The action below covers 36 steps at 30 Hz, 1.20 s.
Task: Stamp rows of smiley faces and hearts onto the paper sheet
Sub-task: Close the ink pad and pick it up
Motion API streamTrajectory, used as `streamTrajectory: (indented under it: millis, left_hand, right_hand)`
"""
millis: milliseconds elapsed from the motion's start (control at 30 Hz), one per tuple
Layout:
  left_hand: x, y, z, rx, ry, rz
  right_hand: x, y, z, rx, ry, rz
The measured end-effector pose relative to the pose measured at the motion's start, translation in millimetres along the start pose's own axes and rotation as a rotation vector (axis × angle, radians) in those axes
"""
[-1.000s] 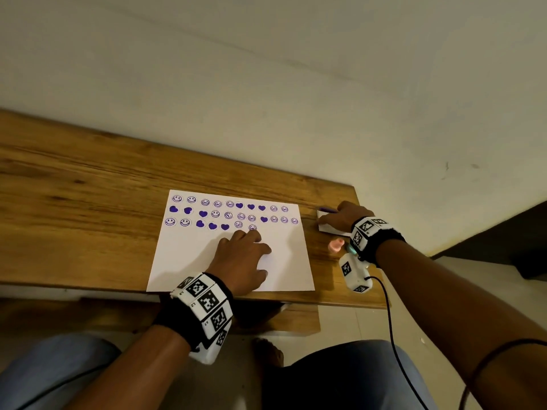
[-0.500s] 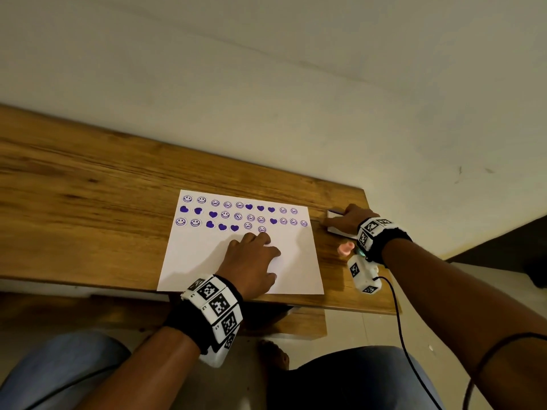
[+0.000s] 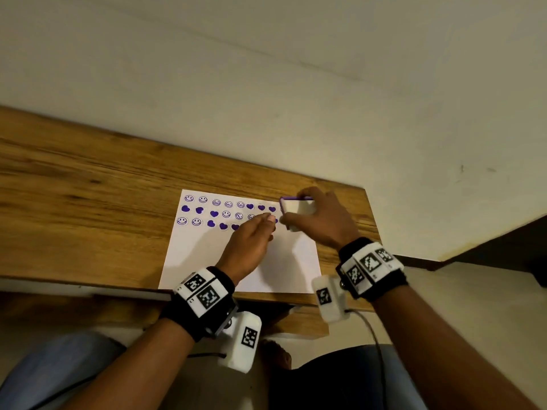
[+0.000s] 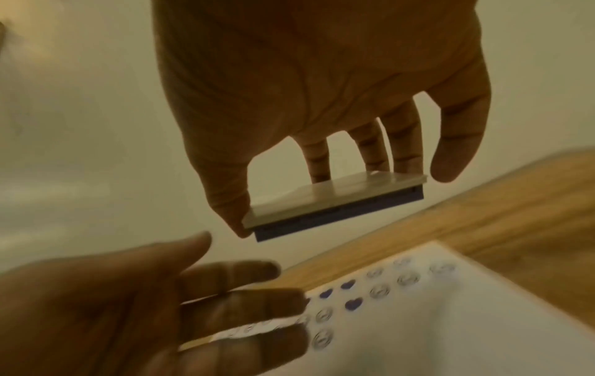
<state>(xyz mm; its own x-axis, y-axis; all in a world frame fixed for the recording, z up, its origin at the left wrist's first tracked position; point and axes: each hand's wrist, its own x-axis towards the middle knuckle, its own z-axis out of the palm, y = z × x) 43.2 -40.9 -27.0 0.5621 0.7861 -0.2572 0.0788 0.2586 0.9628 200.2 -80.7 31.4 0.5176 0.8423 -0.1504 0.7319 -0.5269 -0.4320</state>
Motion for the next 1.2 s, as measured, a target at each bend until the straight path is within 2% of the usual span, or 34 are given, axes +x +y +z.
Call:
streamTrajectory:
  millis: [133,233,467,633,833,1200]
  left_hand:
    - [-5,8,0,-0.342,-0.049,-0.234]
    - [-5,8,3,-0.457,-0.111,-0.320]
    - [-4,1,8,-0.476,-0.075,-0.331]
    - [-2,2,5,-0.542,-0.096,-0.322]
    - [-6,5,4,-0.526,-0.128,-0.323]
    - [-10,11,1,-0.514,-0.132,-0.340]
  right_hand:
    - [-32,-4,32,0.046,0.004,-0.061]
    - [-46,2,41,0.041,0.062,-0.102]
    - [-61,12,45,0.074,0.164,-0.172]
    - [-61,15,42,0.088,0.227,-0.181]
    - [-61,14,43,0.083,0.180,-0.164]
    - [-61,15,46,0.118,0.222,-0.215]
